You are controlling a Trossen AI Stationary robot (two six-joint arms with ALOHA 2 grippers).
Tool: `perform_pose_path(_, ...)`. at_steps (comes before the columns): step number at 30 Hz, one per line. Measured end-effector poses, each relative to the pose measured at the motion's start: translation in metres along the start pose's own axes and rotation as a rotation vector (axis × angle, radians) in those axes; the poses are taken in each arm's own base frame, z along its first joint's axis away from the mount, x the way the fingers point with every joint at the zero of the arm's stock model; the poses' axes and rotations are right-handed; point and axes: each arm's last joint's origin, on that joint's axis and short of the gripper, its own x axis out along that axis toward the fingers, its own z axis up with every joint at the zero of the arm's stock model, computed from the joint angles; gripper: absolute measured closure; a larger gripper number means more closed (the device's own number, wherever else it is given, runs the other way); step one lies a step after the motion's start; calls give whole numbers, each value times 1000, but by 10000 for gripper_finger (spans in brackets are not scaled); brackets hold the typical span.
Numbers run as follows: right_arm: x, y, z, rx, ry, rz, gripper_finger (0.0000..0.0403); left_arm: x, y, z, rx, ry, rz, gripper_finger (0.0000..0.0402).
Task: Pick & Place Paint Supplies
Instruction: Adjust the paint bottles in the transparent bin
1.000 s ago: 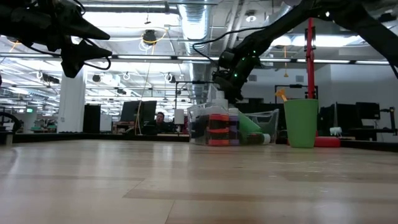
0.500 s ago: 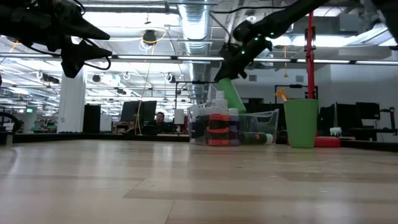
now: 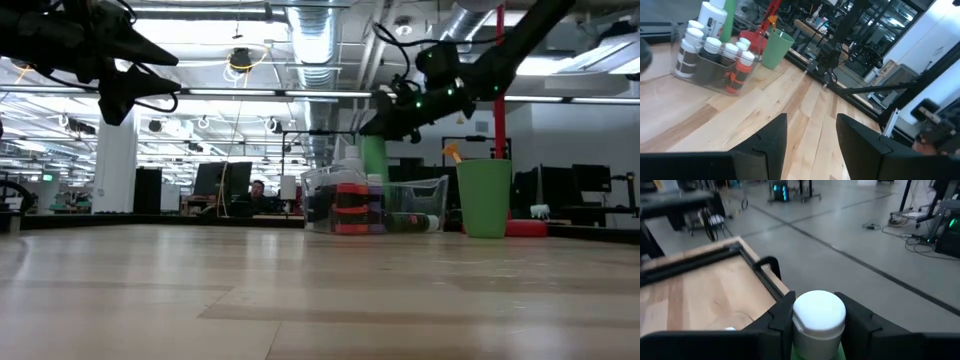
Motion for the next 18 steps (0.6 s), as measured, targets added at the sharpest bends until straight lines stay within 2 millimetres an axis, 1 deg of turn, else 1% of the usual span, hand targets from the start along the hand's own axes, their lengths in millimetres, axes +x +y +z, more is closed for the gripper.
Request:
perform_pose_path(3,5,4,-16,41,-13,-4,293,0,0,0,-1,-4,6,243)
perform_pose_path(5,10,7,-29,41,6,-4,293,0,0,0,-3,-5,5,243)
perform_pose_path(7,14,10,-37,33,4,-20,293,0,0,0,-4,-5,6,243)
perform_pose_path(12,20,13,-40,6,-36,-39,293,0,0,0,-11,-8,9,243)
perform_pose_path(18,20,12,-37,-50,-57,-44,293,0,0,0,-26,-8,9,243)
